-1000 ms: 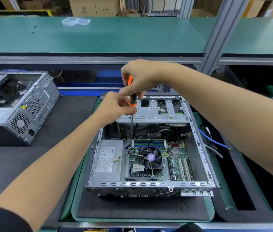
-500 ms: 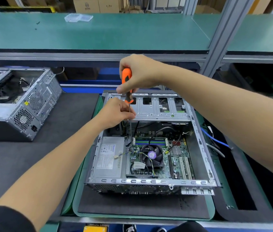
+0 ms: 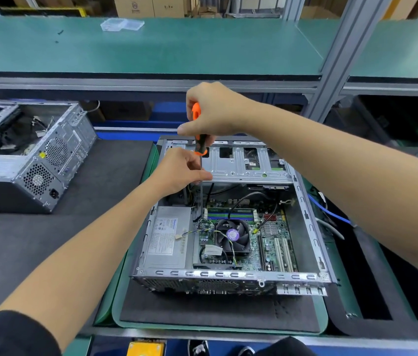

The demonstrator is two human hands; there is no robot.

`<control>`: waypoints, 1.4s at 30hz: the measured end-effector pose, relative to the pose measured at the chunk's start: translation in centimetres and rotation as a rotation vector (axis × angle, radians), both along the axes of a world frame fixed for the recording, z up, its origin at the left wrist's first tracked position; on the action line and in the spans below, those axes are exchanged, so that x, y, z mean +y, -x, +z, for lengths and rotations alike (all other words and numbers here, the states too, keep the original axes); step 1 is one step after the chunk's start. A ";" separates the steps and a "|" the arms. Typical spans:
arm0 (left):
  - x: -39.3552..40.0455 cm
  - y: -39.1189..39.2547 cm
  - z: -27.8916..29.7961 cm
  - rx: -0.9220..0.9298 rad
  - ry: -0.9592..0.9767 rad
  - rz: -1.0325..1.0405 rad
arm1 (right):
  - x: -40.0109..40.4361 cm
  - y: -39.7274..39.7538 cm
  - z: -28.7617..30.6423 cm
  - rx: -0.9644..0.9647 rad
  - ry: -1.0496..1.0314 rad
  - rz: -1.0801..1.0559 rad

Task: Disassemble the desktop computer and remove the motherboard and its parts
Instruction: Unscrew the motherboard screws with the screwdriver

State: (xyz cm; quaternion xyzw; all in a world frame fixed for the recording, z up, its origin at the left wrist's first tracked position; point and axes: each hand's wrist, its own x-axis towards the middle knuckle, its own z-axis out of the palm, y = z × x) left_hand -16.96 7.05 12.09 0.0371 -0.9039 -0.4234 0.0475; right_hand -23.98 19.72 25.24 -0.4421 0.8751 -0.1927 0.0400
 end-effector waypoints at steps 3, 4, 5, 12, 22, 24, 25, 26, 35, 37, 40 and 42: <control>0.2 0.0 -0.1 0.006 0.037 0.026 | 0.2 -0.1 -0.3 0.024 0.013 0.007; 0.2 0.0 -0.1 0.009 0.051 0.036 | 0.2 -0.2 -0.5 0.017 0.019 0.003; 0.2 0.0 -0.1 0.012 0.064 0.042 | 0.2 -0.2 -0.5 0.011 0.024 -0.003; 0.1 -0.4 -0.8 -0.048 0.093 -0.032 | 0.2 -0.3 -0.5 -0.002 0.003 0.005; -0.1 -0.7 -0.3 -0.006 0.074 -0.069 | 0.4 -0.3 0.2 -0.022 0.051 0.016; -0.2 -0.8 -0.1 0.010 0.063 -0.080 | 0.5 -0.2 0.5 -0.016 0.060 0.010; -0.3 -0.8 -0.1 0.024 0.058 -0.082 | 0.5 -0.2 0.7 -0.019 0.064 0.007; -0.4 -0.8 0.0 0.036 0.057 -0.082 | 0.5 -0.1 0.9 -0.022 0.067 0.002; -1.1 -0.4 -0.3 0.023 0.018 -0.120 | 1.1 1.1 3.4 -0.095 0.196 -0.046; -1.4 -0.3 -0.6 -0.029 0.079 -0.135 | 1.4 1.5 4.4 -0.109 0.219 -0.061; -1.9 -0.2 -1.2 -0.194 0.236 -0.183 | 2.0 2.1 5.9 -0.101 0.255 -0.090; -1.9 -0.5 -1.7 -0.276 0.244 -0.211 | 2.6 2.5 6.8 -0.119 0.295 -0.105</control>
